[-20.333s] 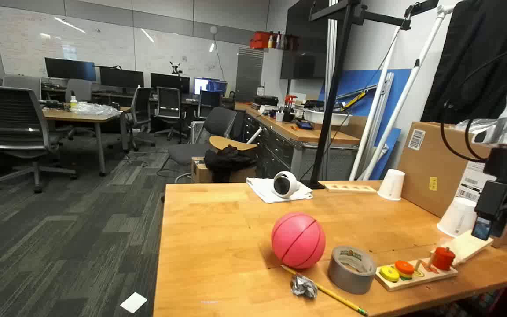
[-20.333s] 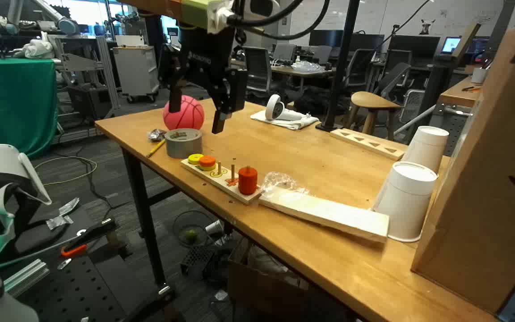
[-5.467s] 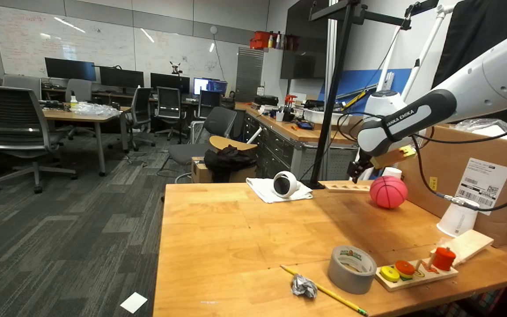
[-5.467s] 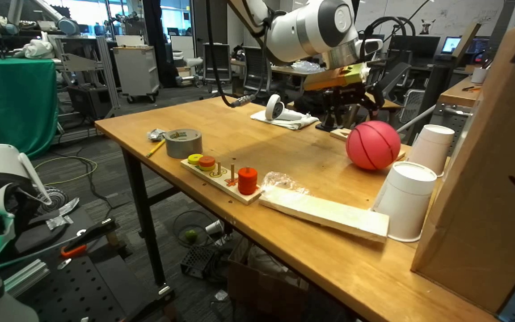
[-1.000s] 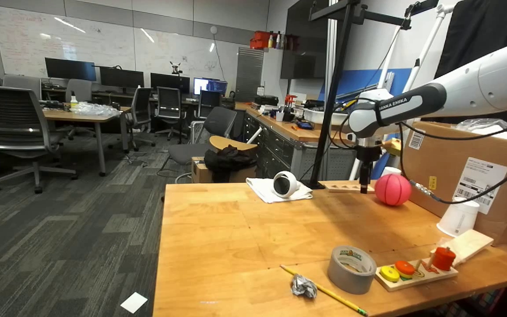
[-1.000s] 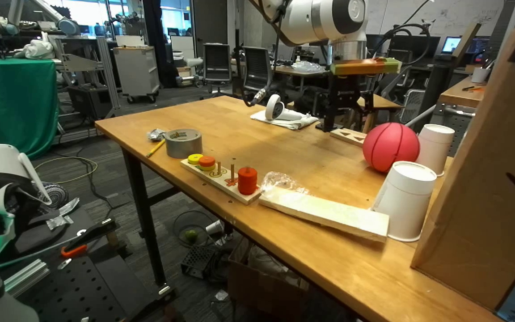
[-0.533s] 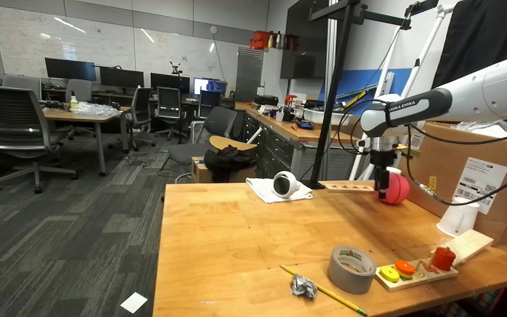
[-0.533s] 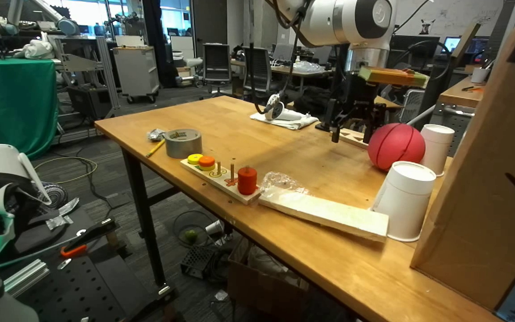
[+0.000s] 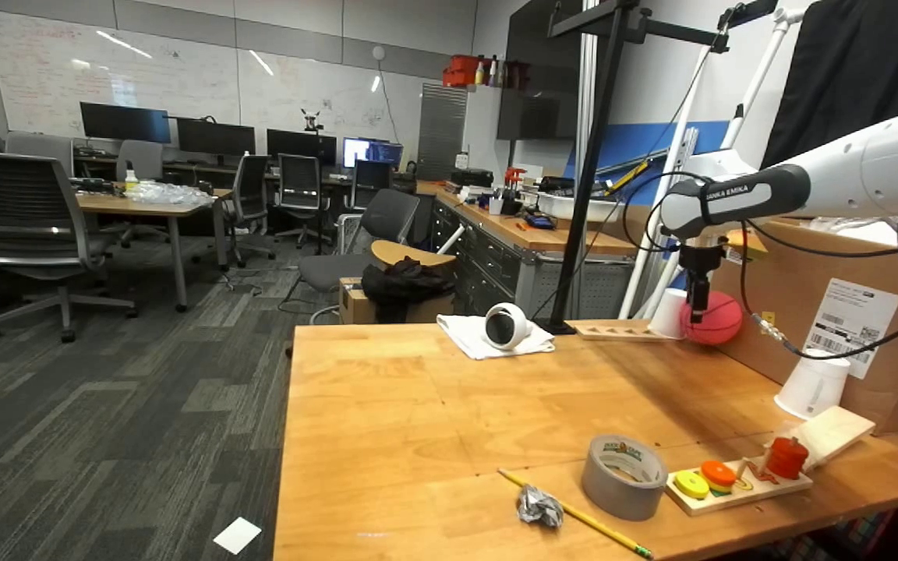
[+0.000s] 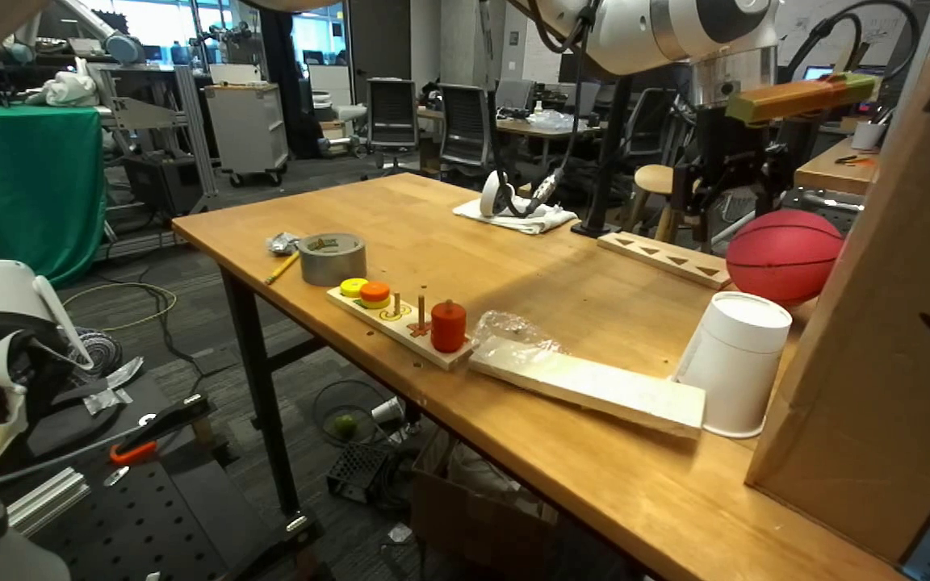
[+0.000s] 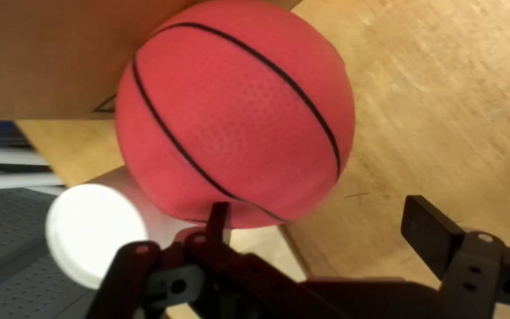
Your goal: Push the ball to the right.
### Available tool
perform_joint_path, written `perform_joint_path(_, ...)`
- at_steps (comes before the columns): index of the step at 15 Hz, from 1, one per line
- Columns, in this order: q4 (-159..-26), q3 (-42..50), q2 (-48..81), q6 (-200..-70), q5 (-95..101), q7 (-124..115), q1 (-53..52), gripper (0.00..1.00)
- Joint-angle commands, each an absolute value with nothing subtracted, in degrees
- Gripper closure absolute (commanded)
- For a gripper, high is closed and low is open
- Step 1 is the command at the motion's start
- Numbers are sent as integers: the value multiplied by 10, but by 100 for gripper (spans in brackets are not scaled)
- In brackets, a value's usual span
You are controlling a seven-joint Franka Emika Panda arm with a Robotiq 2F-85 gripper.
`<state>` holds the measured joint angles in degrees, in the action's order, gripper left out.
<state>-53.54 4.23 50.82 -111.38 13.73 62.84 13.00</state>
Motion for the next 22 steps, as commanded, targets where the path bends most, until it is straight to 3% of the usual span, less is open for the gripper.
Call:
perform_joint_path(1, -491, 63, 522, -1189, 160, 605, 130, 0)
perform_joint_path(22, -514, 53, 510, -1198, 148, 562, 122, 0)
